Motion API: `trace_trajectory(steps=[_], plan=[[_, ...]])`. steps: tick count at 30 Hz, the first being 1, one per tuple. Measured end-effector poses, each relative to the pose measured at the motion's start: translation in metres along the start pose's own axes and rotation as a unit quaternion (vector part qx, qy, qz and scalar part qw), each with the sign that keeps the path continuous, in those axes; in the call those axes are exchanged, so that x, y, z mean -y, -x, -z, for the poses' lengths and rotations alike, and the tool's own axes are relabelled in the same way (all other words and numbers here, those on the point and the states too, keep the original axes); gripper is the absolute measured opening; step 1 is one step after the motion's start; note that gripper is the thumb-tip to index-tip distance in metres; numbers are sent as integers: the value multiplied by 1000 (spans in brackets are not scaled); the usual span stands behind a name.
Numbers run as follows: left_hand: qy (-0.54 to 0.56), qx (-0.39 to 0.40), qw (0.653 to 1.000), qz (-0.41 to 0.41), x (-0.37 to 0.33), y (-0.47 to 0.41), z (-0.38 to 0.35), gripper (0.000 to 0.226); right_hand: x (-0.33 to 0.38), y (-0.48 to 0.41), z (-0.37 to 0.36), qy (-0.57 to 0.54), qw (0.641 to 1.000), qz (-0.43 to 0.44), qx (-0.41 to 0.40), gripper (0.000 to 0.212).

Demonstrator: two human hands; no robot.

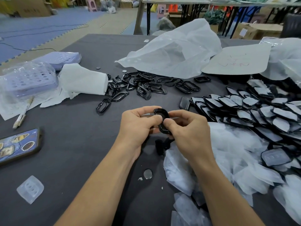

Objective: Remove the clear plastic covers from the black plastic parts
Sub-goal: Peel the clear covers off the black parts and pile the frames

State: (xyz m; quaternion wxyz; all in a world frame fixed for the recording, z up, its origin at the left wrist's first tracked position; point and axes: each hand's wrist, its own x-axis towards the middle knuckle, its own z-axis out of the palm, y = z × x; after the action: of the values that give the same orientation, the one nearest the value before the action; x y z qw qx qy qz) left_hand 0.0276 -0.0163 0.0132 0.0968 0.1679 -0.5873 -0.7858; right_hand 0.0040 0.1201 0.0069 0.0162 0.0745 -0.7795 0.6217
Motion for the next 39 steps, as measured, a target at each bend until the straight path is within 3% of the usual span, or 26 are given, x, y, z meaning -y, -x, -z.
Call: trace_trajectory(steps=[5,12,18,26,31,34,37,39], plan=[[-31,-14,999,-22,2,1,1,26,0,-1,0,-24,999,-27,35,21],[-58,49,996,-39,0,5,0,49,2,-3,4,-112,991,-76,12,20],[-10,17,1000,-13,-4,5,0,18,3,-2,3,-105,991,-81,20,19],[-73,-52,994,-58,-1,4,1,30,4,1,-1,-74,993,-81,44,24],[-24,-61,997,-51,-5,6,2,27,4,0,-2,-35,996,-59,48,15],[-164,-52,981,-89,-6,5,10,25,1,2,-3,39,999,-4,6,16],[-377,1,913,-154,-9,3,20,26,2,7,-5,78,995,57,14,21],[-400,-9,903,-158,-13,3,24,27,2,5,-6,45,998,46,-2,19]])
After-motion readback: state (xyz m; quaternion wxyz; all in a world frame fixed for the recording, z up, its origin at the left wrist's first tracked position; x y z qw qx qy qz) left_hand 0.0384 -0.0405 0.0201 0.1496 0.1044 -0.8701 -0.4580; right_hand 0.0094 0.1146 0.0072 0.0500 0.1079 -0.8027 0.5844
